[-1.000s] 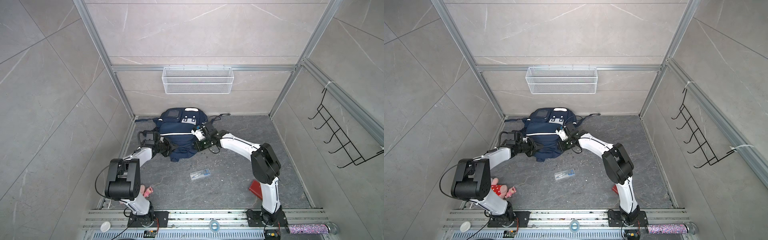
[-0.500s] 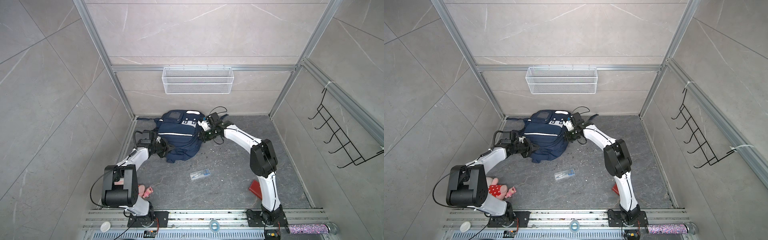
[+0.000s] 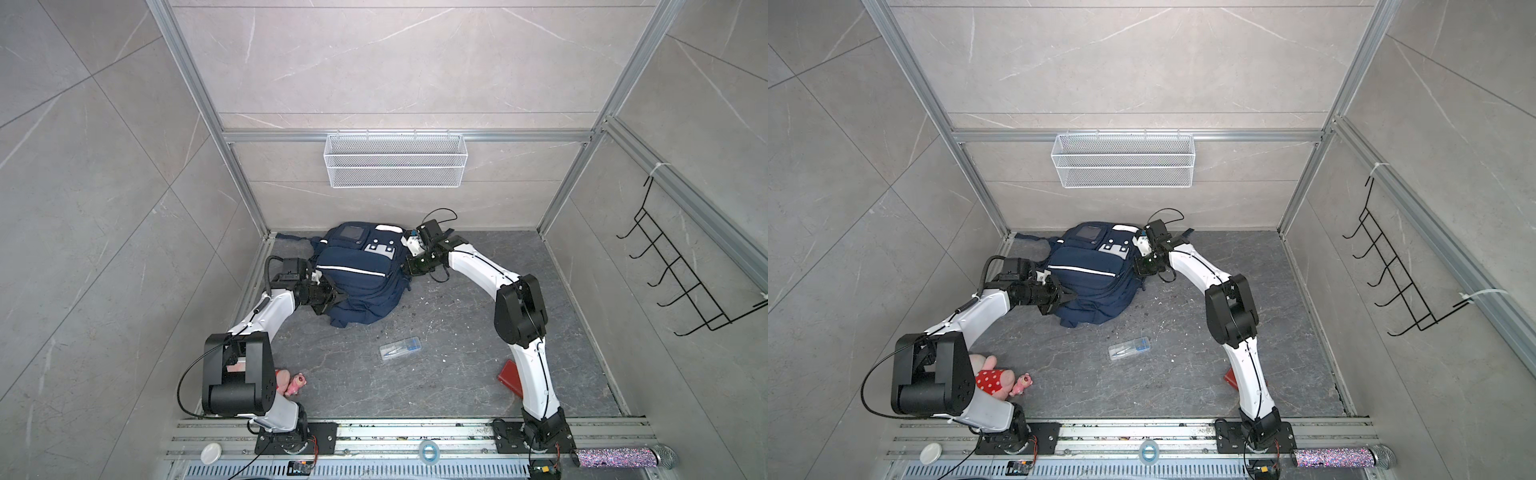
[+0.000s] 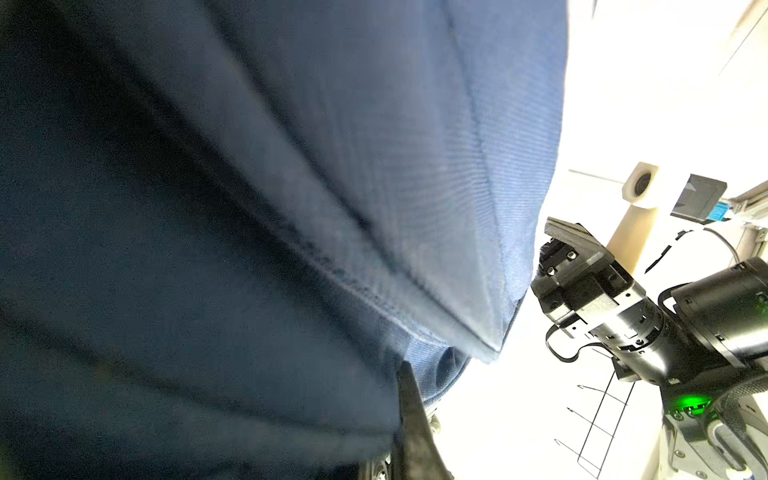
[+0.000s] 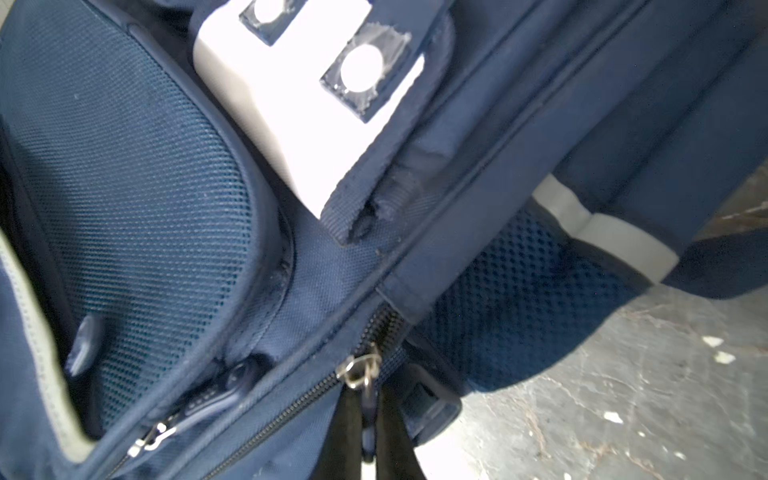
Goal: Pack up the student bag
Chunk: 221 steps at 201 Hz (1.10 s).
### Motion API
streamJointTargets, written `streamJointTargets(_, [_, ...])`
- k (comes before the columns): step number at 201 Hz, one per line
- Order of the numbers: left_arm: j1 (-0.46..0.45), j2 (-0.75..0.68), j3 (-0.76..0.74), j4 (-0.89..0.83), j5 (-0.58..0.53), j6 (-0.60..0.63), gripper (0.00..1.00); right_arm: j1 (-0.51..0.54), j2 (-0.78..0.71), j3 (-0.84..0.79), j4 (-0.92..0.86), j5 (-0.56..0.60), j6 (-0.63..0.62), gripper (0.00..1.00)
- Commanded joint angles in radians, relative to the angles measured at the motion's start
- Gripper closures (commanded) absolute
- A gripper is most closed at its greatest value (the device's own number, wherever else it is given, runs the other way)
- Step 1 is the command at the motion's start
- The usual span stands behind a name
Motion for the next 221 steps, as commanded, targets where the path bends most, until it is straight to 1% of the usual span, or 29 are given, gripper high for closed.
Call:
streamJointTargets(1, [0.036, -0.03, 0.032, -0.1, -0.042, 0.084, 1.0, -0.069, -0.04, -0.045, 0.069, 0.081, -0.024, 0.99])
streamJointTargets(9, [0.035, -0.033, 0.029, -0.085, -0.032, 0.079, 1.0, -0.065, -0.052, -0.066, 0.074, 0.062, -0.041, 0.95])
streamJointTargets(25, [0.036, -0.032, 0.022, -0.058, 0.005, 0.06, 1.0, -0.052, -0.09, -0.116, 0.081, 0.022, -0.076, 0.82])
streamJointTargets(34, [0.037, -0.028, 0.019, -0.038, 0.027, 0.04, 1.0, -0.04, -0.134, -0.177, 0.111, -0.008, -0.087, 0.72])
streamJointTargets(47, [0.035, -0.024, 0.021, -0.022, 0.037, 0.024, 1.0, -0.022, -0.213, -0.273, 0.167, -0.032, -0.092, 0.61])
streamJointTargets(59, [0.036, -0.027, 0.023, -0.011, 0.038, 0.012, 1.0, -0.004, -0.273, -0.335, 0.192, -0.043, -0.092, 0.53])
streamJointTargets(71, [0.036, -0.027, 0.03, -0.013, 0.041, 0.016, 1.0, 0.014, -0.313, -0.362, 0.193, -0.045, -0.103, 0.46])
streamJointTargets(83, [0.035, -0.022, 0.039, -0.025, 0.044, 0.023, 1.0, 0.03, -0.331, -0.359, 0.171, -0.045, -0.135, 0.34])
streamJointTargets(104, [0.035, -0.008, 0.047, -0.035, 0.066, 0.03, 1.0, 0.046, -0.313, -0.286, 0.099, -0.048, -0.22, 0.24])
streamJointTargets(113, [0.036, -0.003, 0.047, -0.033, 0.081, 0.033, 1.0, 0.046, -0.291, -0.248, 0.077, -0.073, -0.258, 0.18])
streamJointTargets(125, [0.035, -0.002, 0.049, -0.036, 0.093, 0.038, 1.0, 0.046, -0.253, -0.191, 0.041, -0.117, -0.3, 0.07])
streamJointTargets(131, [0.036, -0.001, 0.049, -0.043, 0.093, 0.041, 0.95, 0.046, -0.231, -0.161, 0.013, -0.136, -0.318, 0.01])
streamJointTargets(136, [0.036, -0.002, 0.051, -0.056, 0.088, 0.046, 0.89, 0.047, -0.215, -0.142, -0.005, -0.147, -0.33, 0.0])
streamJointTargets(151, [0.035, -0.008, 0.064, -0.118, 0.048, 0.08, 0.58, 0.046, -0.186, -0.13, -0.008, -0.165, -0.338, 0.0])
streamJointTargets(164, [0.036, -0.024, 0.067, -0.16, 0.008, 0.095, 0.46, 0.047, -0.177, -0.138, 0.021, -0.18, -0.338, 0.0])
streamJointTargets(175, [0.036, -0.041, 0.062, -0.182, -0.018, 0.094, 0.41, 0.047, -0.153, -0.111, 0.006, -0.198, -0.35, 0.0])
streamJointTargets(203, [0.036, -0.099, 0.056, -0.236, -0.101, 0.087, 0.4, 0.047, -0.066, 0.003, -0.119, -0.204, -0.438, 0.0])
streamJointTargets(214, [0.036, -0.117, 0.068, -0.266, -0.135, 0.093, 0.35, 0.047, -0.04, 0.032, -0.147, -0.192, -0.465, 0.0])
streamJointTargets(221, [0.036, -0.118, 0.08, -0.285, -0.151, 0.098, 0.28, 0.047, -0.026, 0.052, -0.16, -0.188, -0.477, 0.0])
